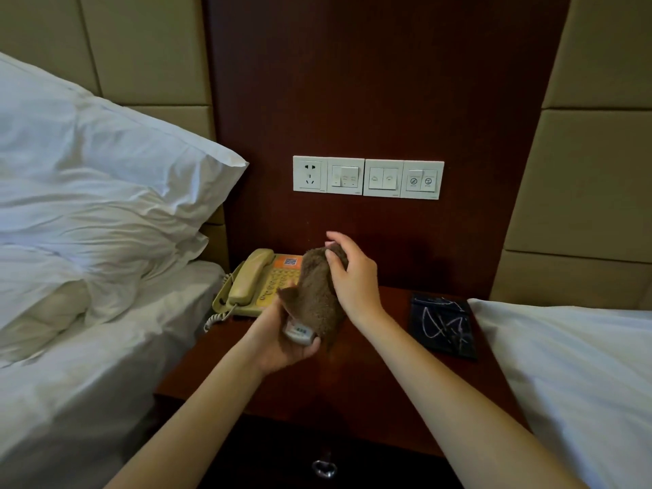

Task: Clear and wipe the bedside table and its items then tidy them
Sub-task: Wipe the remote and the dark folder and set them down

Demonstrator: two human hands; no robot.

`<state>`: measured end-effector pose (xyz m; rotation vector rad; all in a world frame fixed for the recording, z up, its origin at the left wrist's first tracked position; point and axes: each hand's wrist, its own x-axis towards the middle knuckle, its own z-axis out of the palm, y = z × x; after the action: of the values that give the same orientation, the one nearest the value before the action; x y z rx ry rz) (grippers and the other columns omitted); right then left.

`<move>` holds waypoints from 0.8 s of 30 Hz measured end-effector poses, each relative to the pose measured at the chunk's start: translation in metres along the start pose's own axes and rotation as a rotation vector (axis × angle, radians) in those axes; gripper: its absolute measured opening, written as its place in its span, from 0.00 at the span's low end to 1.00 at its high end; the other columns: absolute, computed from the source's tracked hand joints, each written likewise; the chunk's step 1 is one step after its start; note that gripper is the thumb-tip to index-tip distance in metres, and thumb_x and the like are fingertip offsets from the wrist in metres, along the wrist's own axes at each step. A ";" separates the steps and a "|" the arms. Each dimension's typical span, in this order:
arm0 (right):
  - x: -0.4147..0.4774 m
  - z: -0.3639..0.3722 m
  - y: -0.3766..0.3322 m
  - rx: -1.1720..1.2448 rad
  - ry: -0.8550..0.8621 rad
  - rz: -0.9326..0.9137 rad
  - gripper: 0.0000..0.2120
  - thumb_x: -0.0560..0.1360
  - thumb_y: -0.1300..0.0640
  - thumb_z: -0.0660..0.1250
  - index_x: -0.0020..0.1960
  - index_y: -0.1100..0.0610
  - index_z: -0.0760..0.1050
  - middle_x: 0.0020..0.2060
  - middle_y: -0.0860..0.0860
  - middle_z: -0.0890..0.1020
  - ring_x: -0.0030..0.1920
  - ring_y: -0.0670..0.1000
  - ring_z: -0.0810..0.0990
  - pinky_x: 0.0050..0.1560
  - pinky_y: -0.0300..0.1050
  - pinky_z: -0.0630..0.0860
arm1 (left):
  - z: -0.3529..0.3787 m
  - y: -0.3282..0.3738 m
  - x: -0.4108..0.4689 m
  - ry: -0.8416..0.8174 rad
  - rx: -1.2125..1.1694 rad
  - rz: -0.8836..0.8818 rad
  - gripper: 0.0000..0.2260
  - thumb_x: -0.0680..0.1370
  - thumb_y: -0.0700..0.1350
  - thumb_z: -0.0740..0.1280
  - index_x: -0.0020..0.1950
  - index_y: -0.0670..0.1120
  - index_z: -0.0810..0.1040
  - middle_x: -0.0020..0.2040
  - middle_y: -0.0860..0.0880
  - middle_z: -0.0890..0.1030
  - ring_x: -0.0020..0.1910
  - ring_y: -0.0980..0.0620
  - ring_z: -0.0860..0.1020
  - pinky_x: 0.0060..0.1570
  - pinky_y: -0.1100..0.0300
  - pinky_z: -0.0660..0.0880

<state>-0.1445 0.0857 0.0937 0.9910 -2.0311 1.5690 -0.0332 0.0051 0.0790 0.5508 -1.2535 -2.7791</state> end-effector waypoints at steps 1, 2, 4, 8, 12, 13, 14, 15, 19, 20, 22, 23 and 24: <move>0.004 -0.004 -0.001 0.000 0.015 0.017 0.17 0.80 0.61 0.61 0.68 0.56 0.72 0.59 0.51 0.79 0.60 0.46 0.76 0.59 0.31 0.68 | 0.004 0.001 0.002 0.000 0.047 0.017 0.21 0.79 0.58 0.55 0.46 0.41 0.74 0.33 0.43 0.80 0.28 0.49 0.78 0.22 0.64 0.74; 0.009 -0.010 0.000 -0.009 0.076 0.046 0.18 0.80 0.61 0.61 0.69 0.56 0.70 0.60 0.52 0.79 0.61 0.48 0.76 0.58 0.30 0.67 | 0.007 0.001 0.003 -0.005 0.097 0.044 0.21 0.80 0.57 0.54 0.47 0.41 0.74 0.33 0.43 0.80 0.26 0.49 0.76 0.22 0.64 0.73; 0.022 -0.032 0.005 0.003 0.286 0.135 0.19 0.79 0.62 0.61 0.70 0.58 0.69 0.62 0.53 0.78 0.63 0.50 0.76 0.58 0.30 0.64 | 0.007 0.001 0.007 -0.024 0.179 0.109 0.22 0.81 0.57 0.52 0.53 0.41 0.76 0.37 0.43 0.81 0.27 0.49 0.76 0.24 0.62 0.74; 0.028 -0.051 -0.005 -0.045 0.312 0.090 0.12 0.76 0.63 0.66 0.59 0.61 0.71 0.56 0.52 0.76 0.57 0.47 0.73 0.55 0.20 0.61 | 0.008 0.000 0.006 -0.019 0.270 0.245 0.21 0.81 0.57 0.52 0.57 0.44 0.76 0.41 0.44 0.83 0.31 0.49 0.78 0.29 0.59 0.76; 0.005 -0.022 -0.018 -0.137 0.118 -0.101 0.04 0.74 0.62 0.69 0.48 0.62 0.78 0.47 0.47 0.72 0.49 0.45 0.72 0.52 0.29 0.65 | 0.026 -0.004 0.001 0.039 0.326 0.382 0.20 0.81 0.57 0.52 0.51 0.46 0.77 0.37 0.46 0.81 0.29 0.50 0.77 0.27 0.60 0.75; 0.000 -0.019 -0.018 -0.138 0.126 -0.130 0.03 0.74 0.62 0.69 0.46 0.62 0.78 0.44 0.47 0.73 0.48 0.47 0.74 0.50 0.33 0.68 | 0.028 -0.005 -0.001 0.055 0.347 0.418 0.20 0.81 0.56 0.51 0.50 0.46 0.77 0.35 0.47 0.81 0.28 0.51 0.77 0.26 0.60 0.75; -0.005 -0.018 -0.018 -0.136 0.138 -0.157 0.01 0.73 0.63 0.70 0.44 0.61 0.79 0.43 0.46 0.73 0.47 0.48 0.75 0.49 0.36 0.70 | 0.028 -0.007 -0.001 0.064 0.361 0.452 0.20 0.82 0.56 0.50 0.49 0.46 0.77 0.33 0.48 0.81 0.27 0.51 0.77 0.26 0.60 0.74; -0.010 -0.018 -0.019 -0.136 0.143 -0.180 0.01 0.73 0.63 0.70 0.43 0.61 0.79 0.43 0.46 0.73 0.47 0.49 0.76 0.49 0.39 0.72 | 0.027 -0.009 0.000 0.065 0.370 0.477 0.21 0.82 0.56 0.50 0.50 0.45 0.77 0.31 0.48 0.81 0.26 0.51 0.77 0.27 0.58 0.72; -0.044 -0.018 -0.024 -0.160 0.065 -0.305 0.02 0.71 0.64 0.71 0.43 0.59 0.79 0.43 0.49 0.77 0.46 0.49 0.76 0.49 0.40 0.74 | 0.026 -0.008 0.001 0.064 0.329 0.554 0.21 0.82 0.55 0.50 0.52 0.45 0.78 0.38 0.45 0.83 0.36 0.49 0.82 0.36 0.55 0.76; -0.055 -0.016 -0.025 -0.168 0.029 -0.345 0.02 0.71 0.64 0.71 0.44 0.59 0.80 0.43 0.50 0.77 0.46 0.49 0.76 0.49 0.39 0.73 | 0.026 -0.007 0.002 0.052 0.306 0.565 0.20 0.82 0.54 0.51 0.53 0.44 0.79 0.44 0.44 0.84 0.43 0.48 0.83 0.42 0.55 0.78; -0.073 -0.015 -0.023 -0.177 -0.011 -0.399 0.02 0.71 0.63 0.70 0.45 0.59 0.79 0.44 0.51 0.77 0.47 0.48 0.76 0.50 0.37 0.73 | 0.024 -0.008 0.001 0.036 0.290 0.555 0.20 0.82 0.54 0.52 0.54 0.43 0.79 0.50 0.41 0.83 0.51 0.46 0.82 0.48 0.54 0.77; -0.078 -0.016 -0.022 -0.189 -0.020 -0.434 0.02 0.72 0.62 0.68 0.44 0.59 0.79 0.44 0.51 0.77 0.47 0.47 0.75 0.51 0.36 0.73 | 0.023 -0.009 -0.001 0.021 0.279 0.528 0.21 0.82 0.54 0.53 0.53 0.43 0.80 0.49 0.41 0.83 0.50 0.46 0.82 0.47 0.55 0.77; -0.080 -0.019 -0.021 -0.205 -0.037 -0.477 0.03 0.72 0.61 0.67 0.44 0.59 0.78 0.44 0.51 0.77 0.48 0.47 0.75 0.52 0.34 0.71 | 0.022 -0.010 -0.003 0.007 0.271 0.501 0.21 0.81 0.54 0.53 0.52 0.42 0.80 0.46 0.42 0.84 0.48 0.47 0.82 0.44 0.57 0.77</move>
<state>-0.0777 0.1244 0.0591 1.3079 -1.7601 1.0787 -0.0366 0.0283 0.0857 0.2119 -1.5260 -2.2143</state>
